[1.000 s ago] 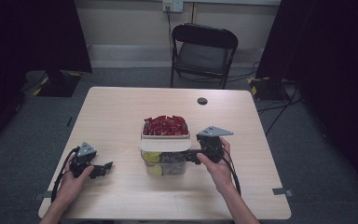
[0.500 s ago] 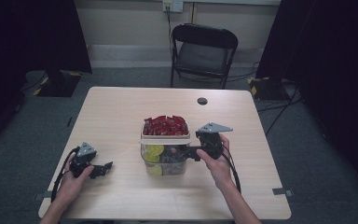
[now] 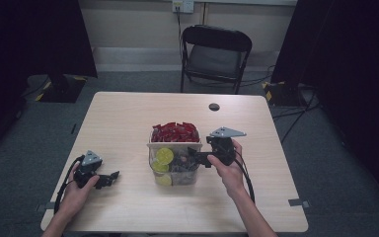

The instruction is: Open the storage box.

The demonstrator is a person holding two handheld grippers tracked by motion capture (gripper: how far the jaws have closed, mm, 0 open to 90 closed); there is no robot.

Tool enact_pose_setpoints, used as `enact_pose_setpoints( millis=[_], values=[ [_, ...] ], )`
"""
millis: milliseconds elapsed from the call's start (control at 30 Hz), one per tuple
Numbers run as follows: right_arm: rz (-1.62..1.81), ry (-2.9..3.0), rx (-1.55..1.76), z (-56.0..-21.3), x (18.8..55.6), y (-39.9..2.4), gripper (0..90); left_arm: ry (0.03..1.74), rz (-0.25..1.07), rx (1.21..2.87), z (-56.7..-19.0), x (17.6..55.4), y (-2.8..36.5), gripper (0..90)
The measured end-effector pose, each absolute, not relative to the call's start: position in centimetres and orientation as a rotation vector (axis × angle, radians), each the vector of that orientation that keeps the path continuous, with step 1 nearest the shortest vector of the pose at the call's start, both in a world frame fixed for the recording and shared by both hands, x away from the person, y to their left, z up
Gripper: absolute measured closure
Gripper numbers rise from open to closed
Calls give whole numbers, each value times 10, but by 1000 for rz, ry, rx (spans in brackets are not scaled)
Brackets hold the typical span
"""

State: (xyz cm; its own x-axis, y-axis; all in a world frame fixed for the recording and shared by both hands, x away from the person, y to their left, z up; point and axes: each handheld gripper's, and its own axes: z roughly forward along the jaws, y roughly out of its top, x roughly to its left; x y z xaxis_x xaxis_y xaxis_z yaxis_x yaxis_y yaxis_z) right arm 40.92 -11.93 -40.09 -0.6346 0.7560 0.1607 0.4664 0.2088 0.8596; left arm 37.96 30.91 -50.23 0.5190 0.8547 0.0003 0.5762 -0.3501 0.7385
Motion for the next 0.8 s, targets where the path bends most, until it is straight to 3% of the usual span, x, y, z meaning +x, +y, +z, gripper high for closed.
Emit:
enact_pose_setpoints(
  millis=[800],
  values=[
    [1429,2202,1147,-397,431,-116,110,1154,507,2068,-502,380,310,133]
  ],
)
